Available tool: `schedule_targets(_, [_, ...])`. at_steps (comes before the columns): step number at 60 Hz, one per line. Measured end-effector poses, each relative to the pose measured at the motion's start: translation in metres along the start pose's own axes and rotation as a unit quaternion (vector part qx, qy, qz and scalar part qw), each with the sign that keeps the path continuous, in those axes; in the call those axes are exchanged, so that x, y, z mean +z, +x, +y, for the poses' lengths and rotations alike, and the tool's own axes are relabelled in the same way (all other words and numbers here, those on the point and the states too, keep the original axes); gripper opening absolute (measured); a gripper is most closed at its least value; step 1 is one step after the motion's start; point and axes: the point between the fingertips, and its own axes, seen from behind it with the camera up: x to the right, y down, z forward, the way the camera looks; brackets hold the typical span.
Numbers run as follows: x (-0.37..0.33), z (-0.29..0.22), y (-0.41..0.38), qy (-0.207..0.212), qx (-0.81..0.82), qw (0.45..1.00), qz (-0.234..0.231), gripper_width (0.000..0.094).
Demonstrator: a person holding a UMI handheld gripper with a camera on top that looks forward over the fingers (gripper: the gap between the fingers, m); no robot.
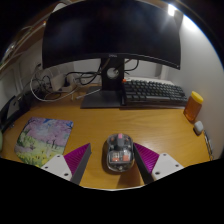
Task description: Arrange mouse
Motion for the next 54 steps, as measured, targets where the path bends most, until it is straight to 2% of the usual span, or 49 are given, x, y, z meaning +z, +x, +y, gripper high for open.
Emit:
schedule_targets(6, [0.007,-0.006,-0.002,0.001,-0.006,1.0,-0.005,0.0835])
schedule_targets(7, [0.008,-0.006,-0.003,0.002,-0.007,1.0,-0.006,0.0795])
schedule_targets(12, [0.011,-0.008,-0.001,0.001,-0.013,1.0,-0.005,0.0461])
schedule_targets(16, [0.011,-0.007,-0.002,-0.006,-0.016,1.0,-0.003,0.0447])
schedule_targets(21, [0.011,-0.008,-0.003,-0.006,-0.02,1.0,0.0,0.0371])
schedule_targets(22, [0.011,-0.008,-0.003,-0.007,-0.018,1.0,0.0,0.0383])
schedule_targets(23, [0.011,-0.008,-0.004,-0.006,-0.018,1.0,0.001,0.0344])
schedule_targets(26, [0.011,-0.009,-0.003,-0.009,-0.02,1.0,0.003,0.0312])
schedule_targets(33, [0.003,-0.018,-0.008,-0.016,-0.015,1.0,0.003,0.0311])
schedule_targets(42, [-0.028,-0.073,-0.035,0.008,-0.015,1.0,-0.003,0.0311])
schedule_targets(54, [-0.045,-0.117,-0.143,0.026,0.001,0.997,-0.068,0.0309])
